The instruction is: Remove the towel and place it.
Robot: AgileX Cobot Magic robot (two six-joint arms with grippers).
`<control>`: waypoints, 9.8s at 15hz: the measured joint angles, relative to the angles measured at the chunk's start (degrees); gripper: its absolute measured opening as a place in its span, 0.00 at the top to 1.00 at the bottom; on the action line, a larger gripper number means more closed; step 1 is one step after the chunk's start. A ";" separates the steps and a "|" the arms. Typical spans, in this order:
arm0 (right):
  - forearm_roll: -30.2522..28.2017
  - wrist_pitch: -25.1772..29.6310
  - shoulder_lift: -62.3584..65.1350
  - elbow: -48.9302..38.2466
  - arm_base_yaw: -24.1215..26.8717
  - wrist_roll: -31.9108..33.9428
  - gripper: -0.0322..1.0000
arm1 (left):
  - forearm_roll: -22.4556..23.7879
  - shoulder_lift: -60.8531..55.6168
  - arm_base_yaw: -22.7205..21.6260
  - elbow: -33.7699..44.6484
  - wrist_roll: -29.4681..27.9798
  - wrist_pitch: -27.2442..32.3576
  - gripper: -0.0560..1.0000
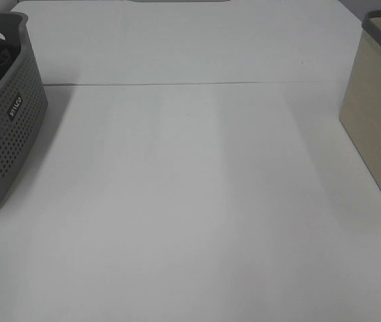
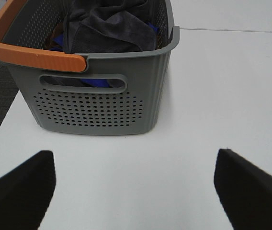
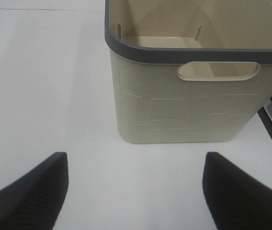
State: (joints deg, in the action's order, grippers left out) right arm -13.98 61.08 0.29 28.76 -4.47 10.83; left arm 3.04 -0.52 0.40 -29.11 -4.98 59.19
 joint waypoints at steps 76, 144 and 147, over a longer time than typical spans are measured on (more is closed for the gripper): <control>0.00 0.00 0.00 0.00 0.00 0.00 0.23 | 0.23 125.02 -11.86 -77.41 54.83 10.37 0.33; 89.15 -43.37 -68.35 7.91 -13.81 -96.72 0.23 | -3.32 105.88 38.04 -94.48 24.75 -5.50 0.95; 96.20 -50.94 -75.23 11.29 -23.72 -103.53 0.23 | -3.44 105.88 38.04 -94.48 24.75 -6.36 0.95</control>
State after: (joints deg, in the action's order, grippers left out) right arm 82.22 10.14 -74.94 40.05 -28.19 -92.70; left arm -0.40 105.37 38.45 -123.59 19.77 52.83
